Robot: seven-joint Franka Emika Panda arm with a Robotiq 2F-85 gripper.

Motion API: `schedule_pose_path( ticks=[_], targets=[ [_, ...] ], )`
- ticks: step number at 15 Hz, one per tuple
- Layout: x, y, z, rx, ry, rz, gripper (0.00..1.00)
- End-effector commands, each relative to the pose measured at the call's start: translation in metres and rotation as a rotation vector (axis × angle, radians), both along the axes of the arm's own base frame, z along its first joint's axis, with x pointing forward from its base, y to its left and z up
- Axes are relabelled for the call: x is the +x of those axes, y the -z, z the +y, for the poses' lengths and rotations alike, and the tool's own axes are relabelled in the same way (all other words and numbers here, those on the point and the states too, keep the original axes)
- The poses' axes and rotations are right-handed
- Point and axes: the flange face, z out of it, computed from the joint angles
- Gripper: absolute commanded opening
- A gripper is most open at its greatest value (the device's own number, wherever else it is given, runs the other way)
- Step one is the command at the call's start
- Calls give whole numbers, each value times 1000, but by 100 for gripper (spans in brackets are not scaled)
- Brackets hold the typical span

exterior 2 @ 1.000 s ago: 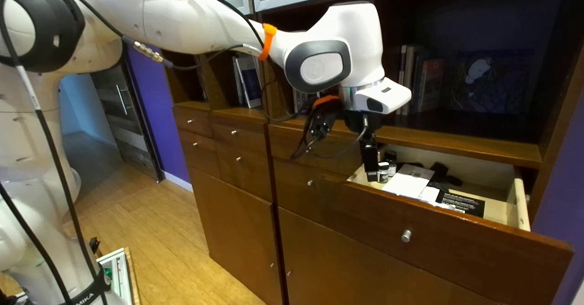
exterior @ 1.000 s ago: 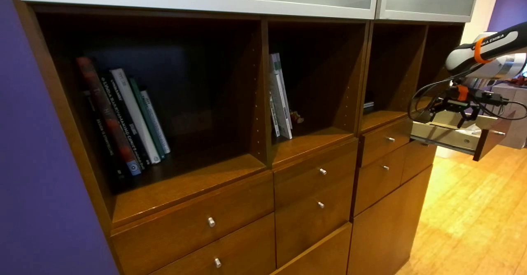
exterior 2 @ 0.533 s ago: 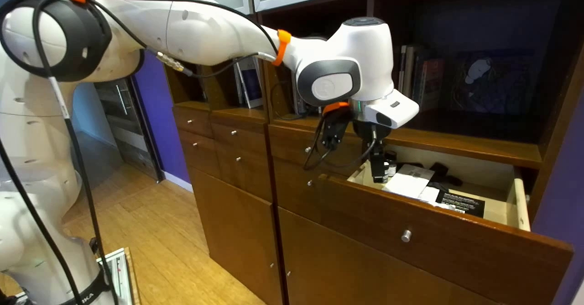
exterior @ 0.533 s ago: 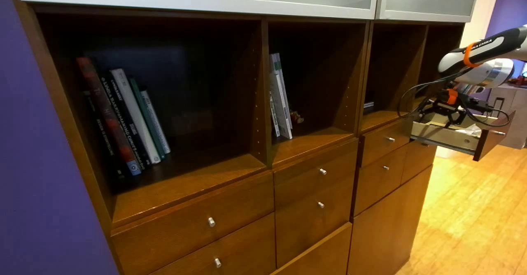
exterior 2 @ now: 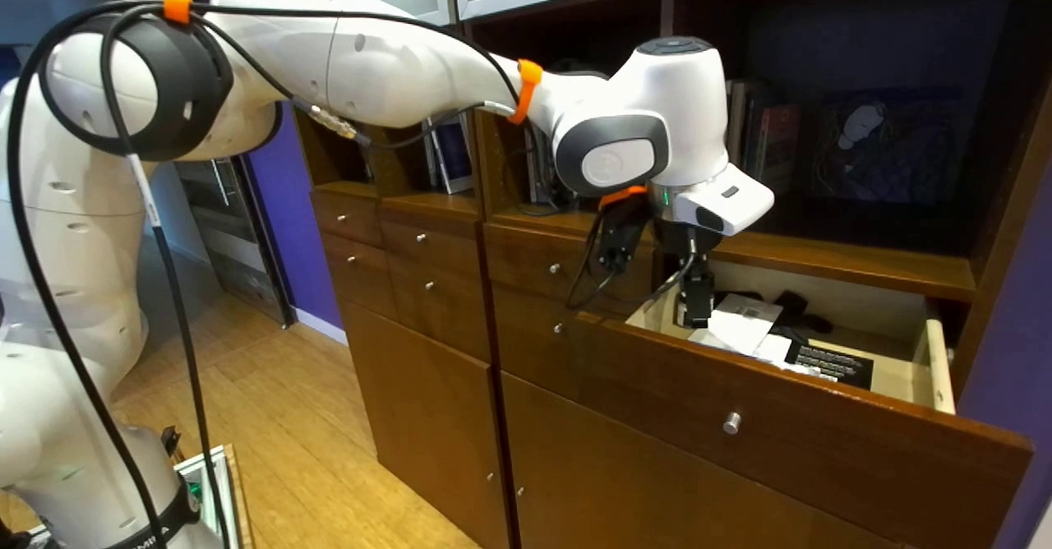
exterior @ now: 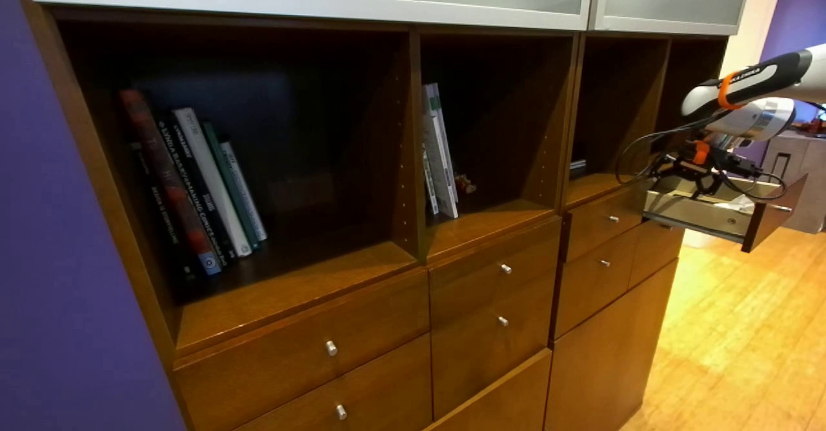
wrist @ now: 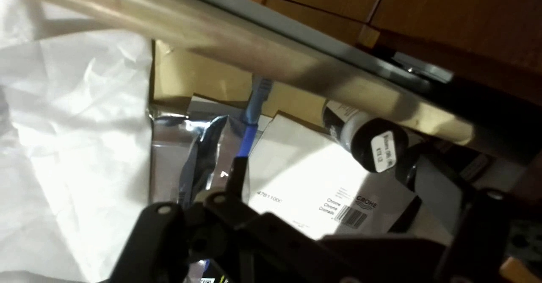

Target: Pick up the bottle with a black lid from the open drawer and put it on the shelf right above the open drawer

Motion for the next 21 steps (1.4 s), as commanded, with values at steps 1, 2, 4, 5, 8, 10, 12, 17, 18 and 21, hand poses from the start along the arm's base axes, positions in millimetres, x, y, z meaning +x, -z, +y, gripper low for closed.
schedule_pose_path(
  ticks=[1, 2, 4, 5, 8, 10, 12, 17, 18, 21],
  targets=[
    [11, 6, -5, 13, 27, -13, 100],
    [11, 8, -5, 23, 29, -12, 100],
    [9, 13, -4, 47, 34, -13, 100],
    [8, 15, -4, 53, 31, -12, 100],
    [1, 22, -11, 95, 38, -8, 100],
    [-3, 26, -18, 119, 45, -19, 100],
    [-5, 31, -19, 143, 41, -20, 100],
    [-9, 50, -20, 194, 24, -28, 100],
    [-10, 50, -20, 205, 22, -44, 100],
    [-12, 53, -24, 217, 21, -54, 100]
  ],
)
